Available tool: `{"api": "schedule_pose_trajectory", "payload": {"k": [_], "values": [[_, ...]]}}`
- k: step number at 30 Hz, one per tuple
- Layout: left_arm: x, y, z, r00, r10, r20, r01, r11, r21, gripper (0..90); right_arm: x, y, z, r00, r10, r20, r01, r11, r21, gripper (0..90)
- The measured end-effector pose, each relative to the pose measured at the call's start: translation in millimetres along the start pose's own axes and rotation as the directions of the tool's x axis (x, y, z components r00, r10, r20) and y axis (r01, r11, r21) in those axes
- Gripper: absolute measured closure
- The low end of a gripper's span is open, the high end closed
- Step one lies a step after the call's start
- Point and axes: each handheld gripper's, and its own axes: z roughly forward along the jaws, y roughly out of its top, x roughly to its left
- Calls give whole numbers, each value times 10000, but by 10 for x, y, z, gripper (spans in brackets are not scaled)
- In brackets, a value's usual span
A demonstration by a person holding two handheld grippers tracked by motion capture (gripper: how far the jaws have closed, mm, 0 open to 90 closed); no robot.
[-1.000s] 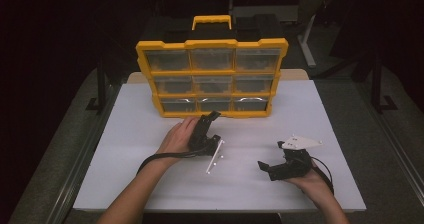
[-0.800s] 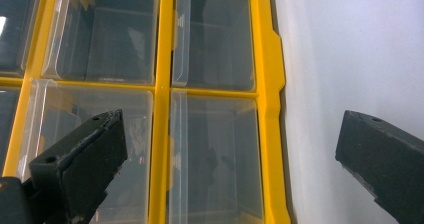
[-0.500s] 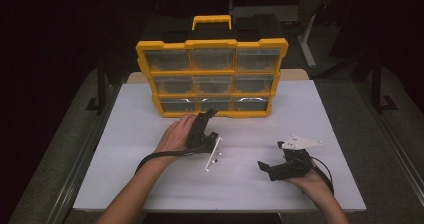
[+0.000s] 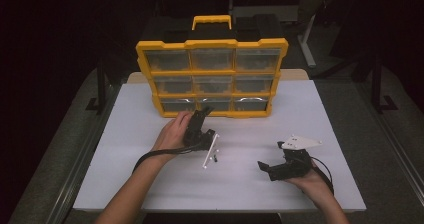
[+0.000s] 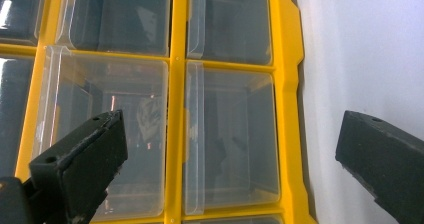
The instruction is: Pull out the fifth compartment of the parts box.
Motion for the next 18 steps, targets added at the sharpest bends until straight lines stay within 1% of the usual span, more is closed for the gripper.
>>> {"api": "schedule_pose_trajectory", "payload": {"k": [6, 11, 15, 18], "values": [[-4, -30, 11, 9998, 184, -117, -183, 9998, 109, 3, 0, 2, 0, 10000, 1, 5, -1, 10000, 5, 0], [5, -45, 24, 9999, 79, -144, -77, 9998, 158, 2, 6, 1, -4, 10000, 1, 19, -1, 10000, 30, 0], [25, -58, 31, 9997, 103, -231, -97, 9996, 272, 3, -1, 3, 0, 10000, 55, 3, -55, 10000, -6, 0], [39, -76, 34, 9995, 78, -318, -68, 9995, 315, 3, -5, 3, -2, 10000, 12, 16, -12, 10000, -18, 0]]}}
